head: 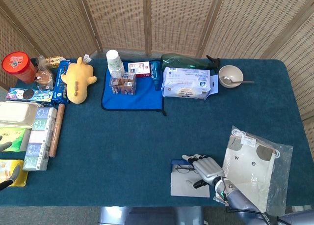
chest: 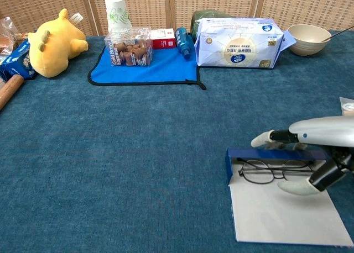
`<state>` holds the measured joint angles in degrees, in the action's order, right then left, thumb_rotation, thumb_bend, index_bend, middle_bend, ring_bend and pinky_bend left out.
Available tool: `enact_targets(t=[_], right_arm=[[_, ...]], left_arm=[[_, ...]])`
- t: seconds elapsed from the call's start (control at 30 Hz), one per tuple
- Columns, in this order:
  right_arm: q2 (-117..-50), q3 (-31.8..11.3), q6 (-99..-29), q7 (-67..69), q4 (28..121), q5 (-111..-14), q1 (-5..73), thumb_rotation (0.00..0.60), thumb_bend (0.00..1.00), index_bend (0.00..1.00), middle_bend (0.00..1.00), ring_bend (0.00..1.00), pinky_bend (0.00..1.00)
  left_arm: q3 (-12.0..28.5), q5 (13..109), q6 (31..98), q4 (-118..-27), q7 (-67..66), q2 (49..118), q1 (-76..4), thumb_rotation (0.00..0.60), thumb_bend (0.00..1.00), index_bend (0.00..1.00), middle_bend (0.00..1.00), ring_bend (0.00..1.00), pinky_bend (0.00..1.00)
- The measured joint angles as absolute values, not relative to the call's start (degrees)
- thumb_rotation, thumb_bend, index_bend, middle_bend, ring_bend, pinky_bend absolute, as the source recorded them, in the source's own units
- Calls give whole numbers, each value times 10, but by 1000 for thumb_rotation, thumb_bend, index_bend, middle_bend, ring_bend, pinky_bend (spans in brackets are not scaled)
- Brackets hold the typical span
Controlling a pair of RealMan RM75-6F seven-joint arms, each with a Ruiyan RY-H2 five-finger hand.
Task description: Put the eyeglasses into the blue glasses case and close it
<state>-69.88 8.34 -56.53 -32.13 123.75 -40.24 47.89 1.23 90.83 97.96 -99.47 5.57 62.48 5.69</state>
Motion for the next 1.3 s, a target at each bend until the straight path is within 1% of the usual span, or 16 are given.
enact_targets(t=[0.23,1.0,1.3], right_arm=[[-702,98,-562,-327,1253,-428,471,256,370,0,164,120,205],[-704,119,-561,-340,1273,-459,461,254,370,0,165,120,205],[-702,120,-563,-338,1274,-470,456,258,371,0,165,115,205]], left_arm=[[10,909,984,-995,56,625,62,600,295,214,118,0,0],[4,915,992,-993,57,627,72,600,295,214,118,0,0],[4,916,994,-994,54,628,73,600,296,214,118,0,0]])
